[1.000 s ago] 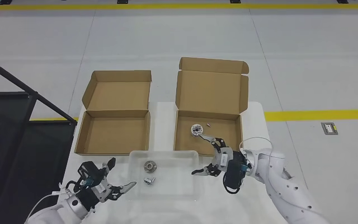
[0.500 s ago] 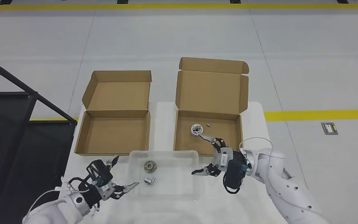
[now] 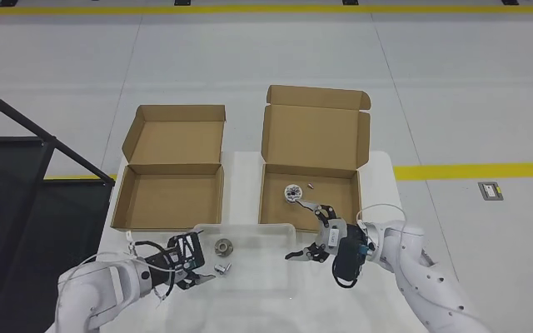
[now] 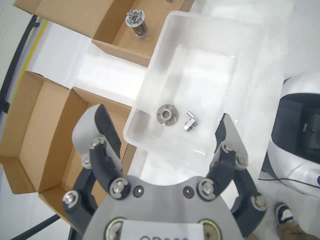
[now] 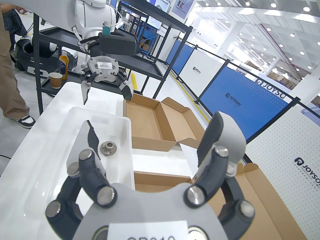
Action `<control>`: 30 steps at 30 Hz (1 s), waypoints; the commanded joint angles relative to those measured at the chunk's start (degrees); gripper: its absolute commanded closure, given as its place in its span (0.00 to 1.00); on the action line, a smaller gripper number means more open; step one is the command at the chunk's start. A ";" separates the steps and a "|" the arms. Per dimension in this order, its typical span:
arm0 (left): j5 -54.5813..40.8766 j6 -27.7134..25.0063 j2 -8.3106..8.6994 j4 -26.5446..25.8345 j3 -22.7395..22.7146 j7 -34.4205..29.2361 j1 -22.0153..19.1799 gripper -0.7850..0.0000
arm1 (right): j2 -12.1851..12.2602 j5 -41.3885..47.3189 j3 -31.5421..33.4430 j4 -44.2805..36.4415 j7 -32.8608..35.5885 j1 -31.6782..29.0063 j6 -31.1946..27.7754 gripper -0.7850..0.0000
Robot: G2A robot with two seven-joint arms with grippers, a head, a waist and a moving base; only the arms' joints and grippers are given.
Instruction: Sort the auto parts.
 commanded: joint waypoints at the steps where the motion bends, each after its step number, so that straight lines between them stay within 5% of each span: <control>1: -0.08 -0.01 -0.05 0.01 -0.05 0.18 0.08 0.00 | 0.00 0.00 0.00 0.00 0.00 0.00 0.00 0.00; 9: 0.27 0.22 -0.05 -0.18 0.03 0.05 0.14 0.00 | 0.00 0.00 0.00 0.00 0.00 0.00 0.00 0.00; 16: 5.63 -0.01 1.15 -3.83 4.43 -4.13 -0.99 0.00 | 0.00 0.00 0.00 0.00 0.00 0.00 0.00 0.00; 30: -7.17 -0.01 7.08 9.54 25.69 -13.98 -19.57 0.00 | 0.00 0.00 0.00 0.00 0.00 0.00 0.00 0.00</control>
